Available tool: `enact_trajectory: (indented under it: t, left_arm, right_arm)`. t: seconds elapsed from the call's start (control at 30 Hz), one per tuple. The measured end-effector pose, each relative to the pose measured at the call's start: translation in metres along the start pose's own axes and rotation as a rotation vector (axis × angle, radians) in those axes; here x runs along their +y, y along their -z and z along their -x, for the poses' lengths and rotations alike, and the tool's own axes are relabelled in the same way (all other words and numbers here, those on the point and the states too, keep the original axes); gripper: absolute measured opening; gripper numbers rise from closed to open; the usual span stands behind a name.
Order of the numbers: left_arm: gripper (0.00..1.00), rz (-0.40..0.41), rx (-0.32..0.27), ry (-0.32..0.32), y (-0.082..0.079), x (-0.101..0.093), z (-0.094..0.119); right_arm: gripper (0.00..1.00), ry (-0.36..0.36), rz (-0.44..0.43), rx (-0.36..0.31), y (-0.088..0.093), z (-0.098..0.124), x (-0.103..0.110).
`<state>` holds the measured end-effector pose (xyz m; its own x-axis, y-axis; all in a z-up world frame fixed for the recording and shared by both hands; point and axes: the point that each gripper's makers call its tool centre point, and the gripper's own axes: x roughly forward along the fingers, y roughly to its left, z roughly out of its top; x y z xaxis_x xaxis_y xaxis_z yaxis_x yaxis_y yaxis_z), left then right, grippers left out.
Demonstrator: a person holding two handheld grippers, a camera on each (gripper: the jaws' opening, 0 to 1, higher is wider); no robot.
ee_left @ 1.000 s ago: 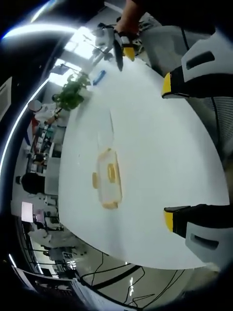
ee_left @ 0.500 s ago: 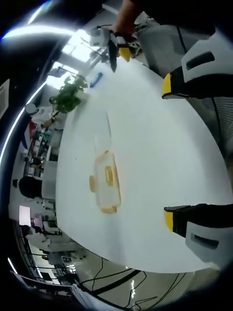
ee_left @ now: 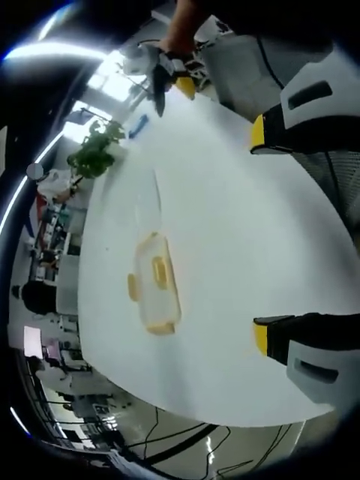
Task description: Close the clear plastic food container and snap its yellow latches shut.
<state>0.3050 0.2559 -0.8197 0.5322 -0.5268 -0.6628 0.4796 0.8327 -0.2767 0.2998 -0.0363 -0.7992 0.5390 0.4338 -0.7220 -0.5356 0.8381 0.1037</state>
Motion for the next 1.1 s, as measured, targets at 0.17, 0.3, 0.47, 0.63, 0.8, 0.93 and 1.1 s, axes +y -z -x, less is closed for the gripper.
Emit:
enact_trajectory:
  t: [0.17, 0.3, 0.47, 0.63, 0.8, 0.93, 1.1]
  left_arm:
    - [0.87, 0.004, 0.011, 0.007, -0.003, 0.007, -0.001]
    - [0.87, 0.005, 0.003, 0.006, -0.007, 0.010, -0.001]
    - [0.87, -0.046, 0.012, -0.003, -0.008, 0.014, -0.003]
    - [0.86, -0.047, 0.023, -0.007, -0.007, 0.024, -0.007]
    - [0.86, -0.076, 0.043, -0.002, -0.004, 0.028, -0.008]
    - [0.84, -0.148, 0.064, -0.019, -0.001, 0.035, -0.008]
    - [0.86, -0.135, 0.055, -0.017, -0.003, 0.040, -0.008]
  right_arm:
    - [0.97, 0.007, 0.056, 0.027, -0.003, -0.006, 0.001]
    - [0.96, -0.014, 0.076, 0.039, -0.003, -0.015, 0.010]
    - [0.95, -0.023, 0.075, 0.040, -0.007, -0.021, 0.012]
    - [0.95, -0.030, 0.075, 0.048, -0.009, -0.026, 0.012]
    - [0.94, -0.032, 0.090, 0.048, -0.016, -0.029, 0.010]
    - [0.95, -0.034, 0.111, 0.053, -0.019, -0.035, 0.008]
    - [0.94, -0.045, 0.142, 0.063, -0.024, -0.041, 0.011]
